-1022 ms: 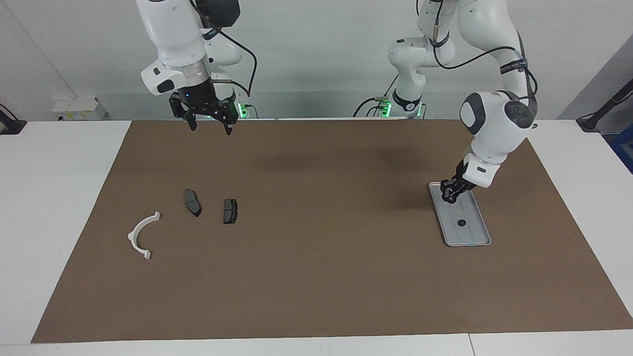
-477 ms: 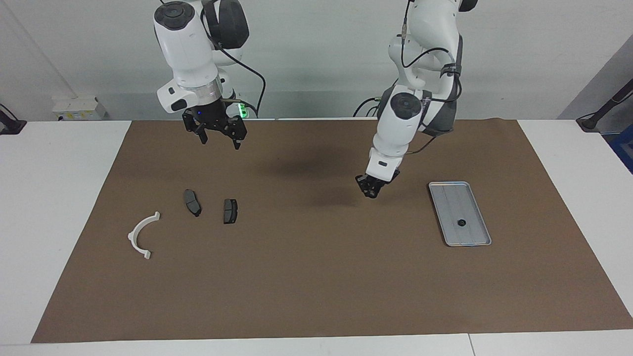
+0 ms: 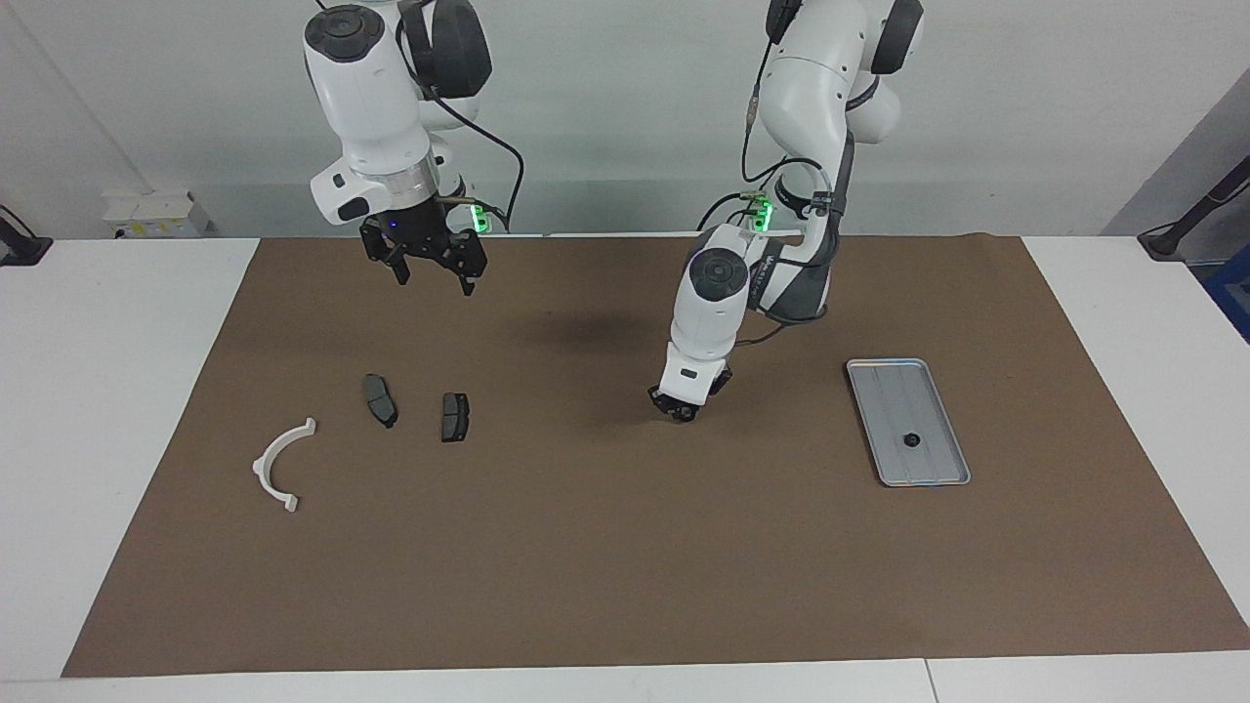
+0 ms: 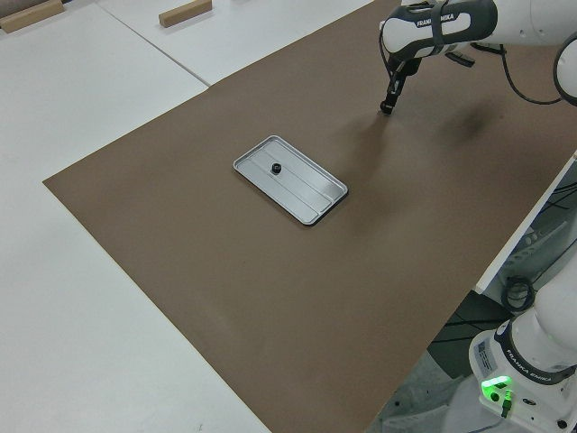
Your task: Place bearing gear from tray to pile
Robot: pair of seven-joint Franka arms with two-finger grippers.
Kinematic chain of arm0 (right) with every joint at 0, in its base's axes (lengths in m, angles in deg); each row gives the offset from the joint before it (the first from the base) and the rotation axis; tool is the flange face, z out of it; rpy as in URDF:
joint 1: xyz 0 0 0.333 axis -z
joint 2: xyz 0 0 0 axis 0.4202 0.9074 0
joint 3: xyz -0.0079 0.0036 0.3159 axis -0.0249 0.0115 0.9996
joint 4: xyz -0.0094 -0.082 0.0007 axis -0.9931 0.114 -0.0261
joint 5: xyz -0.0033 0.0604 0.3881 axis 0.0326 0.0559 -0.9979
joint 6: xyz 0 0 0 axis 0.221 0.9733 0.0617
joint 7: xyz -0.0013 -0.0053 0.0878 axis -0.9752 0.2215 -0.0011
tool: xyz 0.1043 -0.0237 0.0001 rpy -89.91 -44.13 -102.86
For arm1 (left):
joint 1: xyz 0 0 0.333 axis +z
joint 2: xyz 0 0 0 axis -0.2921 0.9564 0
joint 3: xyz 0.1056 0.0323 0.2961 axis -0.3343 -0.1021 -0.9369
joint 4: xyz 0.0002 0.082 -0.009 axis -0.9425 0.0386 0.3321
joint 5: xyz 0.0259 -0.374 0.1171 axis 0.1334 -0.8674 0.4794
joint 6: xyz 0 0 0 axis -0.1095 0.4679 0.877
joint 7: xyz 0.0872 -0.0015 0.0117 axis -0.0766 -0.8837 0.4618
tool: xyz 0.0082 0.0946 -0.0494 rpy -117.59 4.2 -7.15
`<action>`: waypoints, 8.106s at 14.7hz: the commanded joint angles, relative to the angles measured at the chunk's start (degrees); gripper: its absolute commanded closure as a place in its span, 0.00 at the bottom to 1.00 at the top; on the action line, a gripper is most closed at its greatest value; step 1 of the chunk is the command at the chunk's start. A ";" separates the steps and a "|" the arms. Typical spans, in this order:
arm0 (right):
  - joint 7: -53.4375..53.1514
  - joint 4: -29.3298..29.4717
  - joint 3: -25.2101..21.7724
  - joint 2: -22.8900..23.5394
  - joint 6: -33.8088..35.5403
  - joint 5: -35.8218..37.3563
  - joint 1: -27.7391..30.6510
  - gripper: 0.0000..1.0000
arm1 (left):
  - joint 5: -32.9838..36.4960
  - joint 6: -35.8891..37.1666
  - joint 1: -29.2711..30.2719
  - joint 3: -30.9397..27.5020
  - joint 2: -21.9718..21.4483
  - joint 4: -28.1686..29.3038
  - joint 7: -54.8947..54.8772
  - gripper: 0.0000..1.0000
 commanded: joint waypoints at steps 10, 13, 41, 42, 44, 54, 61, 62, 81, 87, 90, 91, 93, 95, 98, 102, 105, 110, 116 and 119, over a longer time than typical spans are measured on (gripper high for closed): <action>-1.34 -1.56 0.17 -1.46 -0.90 -0.82 0.09 0.00 | 2.01 -1.05 -0.89 -0.31 1.40 0.32 2.36 0.00; -5.98 -1.47 0.17 -1.20 -1.34 -0.82 -1.75 0.00 | 2.89 2.01 0.86 -0.75 0.18 -2.40 2.10 0.00; -54.60 39.31 0.08 51.01 -12.33 11.83 -29.97 0.00 | 3.07 -5.35 31.63 -1.19 -6.69 9.19 -47.65 0.42; -54.43 39.31 0.17 51.36 -12.41 11.74 -30.06 0.00 | 3.07 -5.61 31.63 -1.19 -6.51 9.19 -47.73 0.42; -53.73 39.22 0.26 51.97 -12.59 11.83 -30.23 0.00 | 3.07 -6.31 31.72 -1.19 -6.16 9.19 -48.17 0.43; -51.79 37.64 0.52 53.64 -14.96 11.48 -31.11 0.00 | 3.07 -7.20 31.98 -1.19 -5.72 11.12 -48.26 0.51; -51.61 37.64 0.43 53.99 -15.66 11.75 -30.06 0.04 | 3.07 -7.72 31.98 -1.19 -5.72 11.47 -48.26 0.52; -51.70 37.64 0.52 54.08 -16.01 11.48 -30.06 0.05 | 3.07 -7.81 31.98 -1.19 -5.63 11.47 -48.26 0.54; -52.14 35.44 0.43 54.08 -22.43 11.13 -28.74 0.46 | 2.45 10.36 32.42 -1.19 -12.92 5.06 -47.74 0.91; -52.05 34.74 0.52 53.91 -22.61 11.22 -27.95 0.89 | 2.37 13.11 32.33 -1.19 -13.02 3.12 -47.12 0.91; -51.88 35.26 0.52 53.73 -20.78 11.30 -27.86 1.00 | 2.37 13.45 31.45 -0.93 -12.93 2.16 -43.96 0.91; -51.36 35.61 0.52 53.56 -17.98 11.57 -27.68 1.00 | 2.37 14.07 31.45 -0.75 -12.75 1.46 -43.35 0.91; -47.50 37.45 0.61 51.64 -13.05 11.13 -26.28 1.00 | 2.37 15.30 31.28 -0.49 -12.66 0.14 -42.55 0.91; -45.13 39.30 0.61 48.74 -6.91 8.07 -25.49 1.00 | 1.40 16.53 29.09 -0.58 -12.23 -1.70 -39.58 0.91; -38.99 40.10 0.61 42.33 0.05 5.86 -23.04 1.00 | 1.05 16.62 22.25 -0.66 -11.52 -3.82 -30.80 0.90; -21.44 40.01 0.52 33.36 9.88 2.34 -14.96 1.00 | 1.66 13.91 10.04 -0.84 -8.55 -4.70 -15.52 0.91; -6.66 39.92 0.52 29.49 15.87 2.16 -8.19 1.00 | 1.75 11.70 3.08 -1.10 1.37 -12.41 -6.89 0.91; 18.75 37.03 0.34 28.60 14.14 2.43 4.03 1.00 | 1.49 5.90 0.43 -1.02 6.04 -12.70 -4.41 0.91; 25.82 24.65 0.26 28.33 -1.48 3.48 8.00 1.00 | 1.75 4.85 -1.07 -1.10 7.02 -11.47 -0.80 0.90; 25.82 14.46 0.17 28.86 -16.59 6.46 8.44 1.00 | 1.92 3.61 -1.16 -1.19 6.76 -9.62 -0.19 0.90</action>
